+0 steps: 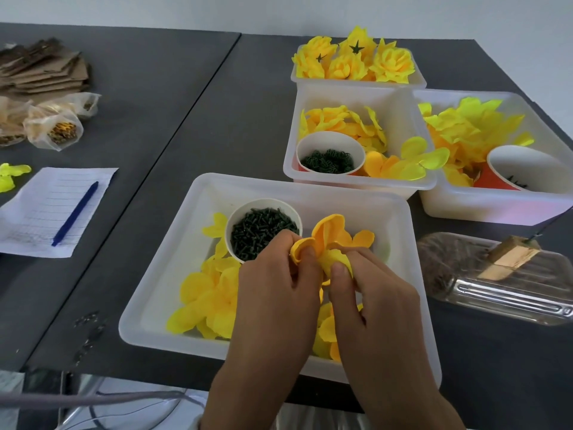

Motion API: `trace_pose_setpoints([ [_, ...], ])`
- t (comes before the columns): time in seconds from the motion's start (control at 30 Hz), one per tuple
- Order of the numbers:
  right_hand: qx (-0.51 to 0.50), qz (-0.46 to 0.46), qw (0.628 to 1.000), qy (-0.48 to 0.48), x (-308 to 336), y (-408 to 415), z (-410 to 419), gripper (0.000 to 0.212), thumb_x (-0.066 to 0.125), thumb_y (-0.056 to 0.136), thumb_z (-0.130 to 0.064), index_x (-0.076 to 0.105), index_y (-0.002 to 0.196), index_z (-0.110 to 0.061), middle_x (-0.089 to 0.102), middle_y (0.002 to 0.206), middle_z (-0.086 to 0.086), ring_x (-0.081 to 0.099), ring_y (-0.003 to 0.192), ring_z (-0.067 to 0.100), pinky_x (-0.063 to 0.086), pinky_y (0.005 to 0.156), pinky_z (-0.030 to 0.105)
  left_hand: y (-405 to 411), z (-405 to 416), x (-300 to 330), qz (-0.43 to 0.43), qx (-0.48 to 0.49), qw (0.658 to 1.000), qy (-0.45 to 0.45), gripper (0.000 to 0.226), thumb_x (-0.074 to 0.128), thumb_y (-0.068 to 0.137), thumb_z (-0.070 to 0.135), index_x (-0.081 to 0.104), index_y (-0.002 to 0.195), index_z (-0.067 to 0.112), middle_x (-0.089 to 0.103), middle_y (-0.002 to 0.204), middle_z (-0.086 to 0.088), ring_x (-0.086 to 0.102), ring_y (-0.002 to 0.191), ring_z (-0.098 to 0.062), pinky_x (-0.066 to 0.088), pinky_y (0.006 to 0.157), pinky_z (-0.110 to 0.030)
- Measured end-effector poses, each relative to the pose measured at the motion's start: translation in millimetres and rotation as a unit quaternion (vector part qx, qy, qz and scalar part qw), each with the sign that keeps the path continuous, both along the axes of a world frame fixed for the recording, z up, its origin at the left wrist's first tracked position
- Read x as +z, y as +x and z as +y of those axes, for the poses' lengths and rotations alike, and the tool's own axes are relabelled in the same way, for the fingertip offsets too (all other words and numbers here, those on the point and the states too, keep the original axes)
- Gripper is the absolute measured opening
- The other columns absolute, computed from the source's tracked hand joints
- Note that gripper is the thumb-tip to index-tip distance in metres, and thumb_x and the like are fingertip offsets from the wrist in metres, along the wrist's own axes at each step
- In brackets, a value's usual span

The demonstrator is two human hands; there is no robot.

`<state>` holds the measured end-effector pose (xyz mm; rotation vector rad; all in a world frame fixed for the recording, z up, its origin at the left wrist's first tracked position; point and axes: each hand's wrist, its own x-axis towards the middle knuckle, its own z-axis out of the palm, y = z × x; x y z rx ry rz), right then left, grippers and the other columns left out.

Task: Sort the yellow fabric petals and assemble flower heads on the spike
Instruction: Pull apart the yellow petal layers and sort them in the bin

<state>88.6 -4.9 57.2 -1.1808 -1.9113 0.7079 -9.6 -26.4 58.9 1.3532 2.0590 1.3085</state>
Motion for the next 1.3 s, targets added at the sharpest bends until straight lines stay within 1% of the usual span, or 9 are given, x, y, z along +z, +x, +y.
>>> trace_pose_setpoints([
  [0.23,-0.005,0.018,1.000,0.018,-2.5,-0.1,0.5,0.027,0.041,0.095,-0.022,0.066,0.086,-0.015,0.062,0.081,-0.009,0.057,0.073,0.008,0.046,0.061,0.020,-0.5,0.7,1.7,-0.001,-0.006,1.000,-0.001,0.024,0.050,0.095,0.029,0.051,0.072,0.027,0.061,0.073,0.019,0.055,0.055,0.000,0.040,0.047,-0.011],
  [0.33,0.009,0.014,0.999,0.038,-0.7,-1.0,1.3,0.030,0.040,0.097,-0.026,0.064,0.084,-0.014,0.061,0.082,-0.008,0.057,0.072,0.008,0.045,0.060,0.016,-3.5,3.9,5.8,-0.032,-0.016,0.999,-0.016,0.011,0.053,0.085,0.043,0.057,0.083,0.033,0.064,0.078,0.025,0.062,0.066,0.003,0.045,0.051,-0.010],
  [0.5,0.014,0.005,0.997,0.075,5.0,2.6,6.8,0.028,0.039,0.095,-0.023,0.060,0.079,-0.013,0.056,0.081,-0.009,0.051,0.068,0.005,0.036,0.061,0.004,-3.2,9.5,11.3,0.007,-0.025,1.000,0.017,0.027,0.048,0.086,0.055,0.054,0.076,0.031,0.064,0.071,0.017,0.061,0.065,-0.007,0.048,0.056,-0.022],
  [0.63,0.019,0.012,0.997,0.070,1.6,2.7,9.6,0.023,0.047,0.096,-0.017,0.065,0.085,-0.010,0.063,0.089,-0.003,0.058,0.077,0.008,0.043,0.067,0.009,-0.1,14.5,12.4,0.021,-0.011,0.998,0.053,0.018,0.058,0.089,0.039,0.054,0.074,0.030,0.062,0.070,0.019,0.060,0.067,0.002,0.041,0.053,-0.008],
  [0.73,0.028,0.020,0.997,0.068,-1.8,3.1,11.2,0.019,0.050,0.095,-0.013,0.066,0.086,-0.008,0.064,0.091,-0.003,0.059,0.080,0.008,0.045,0.069,0.011,0.1,16.6,14.2,0.046,-0.021,0.996,0.075,0.010,0.066,0.089,0.022,0.059,0.090,0.029,0.061,0.082,0.027,0.061,0.085,0.008,0.048,0.069,-0.008],
  [0.87,0.055,0.020,0.996,0.067,-3.2,7.0,13.6,0.025,0.043,0.095,-0.019,0.061,0.080,-0.010,0.061,0.087,-0.004,0.058,0.078,0.009,0.044,0.066,0.014,-8.1,19.2,17.2,0.076,-0.069,0.993,0.057,0.011,0.067,0.089,0.024,0.060,0.097,0.029,0.065,0.081,0.020,0.063,0.081,0.003,0.051,0.068,-0.018],
  [1.0,0.068,0.022,0.994,0.077,-4.4,5.7,14.3,0.024,0.044,0.095,-0.018,0.063,0.083,-0.010,0.062,0.091,-0.004,0.059,0.082,0.011,0.048,0.070,0.023,-9.0,21.1,16.7,0.095,-0.058,0.993,0.041,0.009,0.062,0.092,0.028,0.059,0.098,0.034,0.061,0.066,0.018,0.059,0.071,-0.001,0.048,0.060,-0.018],
  [1.17,0.061,-0.013,0.994,0.088,-6.8,3.6,9.1,0.027,0.043,0.095,-0.021,0.066,0.096,-0.008,0.065,0.105,-0.002,0.059,0.094,0.009,0.048,0.085,0.018,-15.0,24.4,15.4,0.009,-0.053,0.998,0.021,0.008,0.066,0.089,0.032,0.062,0.084,0.036,0.065,0.072,0.022,0.060,0.080,0.009,0.044,0.061,-0.005],
  [1.3,0.058,-0.027,0.993,0.096,-6.9,4.0,6.4,0.029,0.042,0.094,-0.021,0.067,0.099,-0.007,0.065,0.108,-0.001,0.058,0.097,0.008,0.044,0.089,0.012,-15.4,23.4,12.5,-0.043,-0.072,0.996,0.027,0.009,0.065,0.091,0.034,0.061,0.083,0.032,0.065,0.083,0.020,0.061,0.081,0.001,0.045,0.062,-0.008],
])
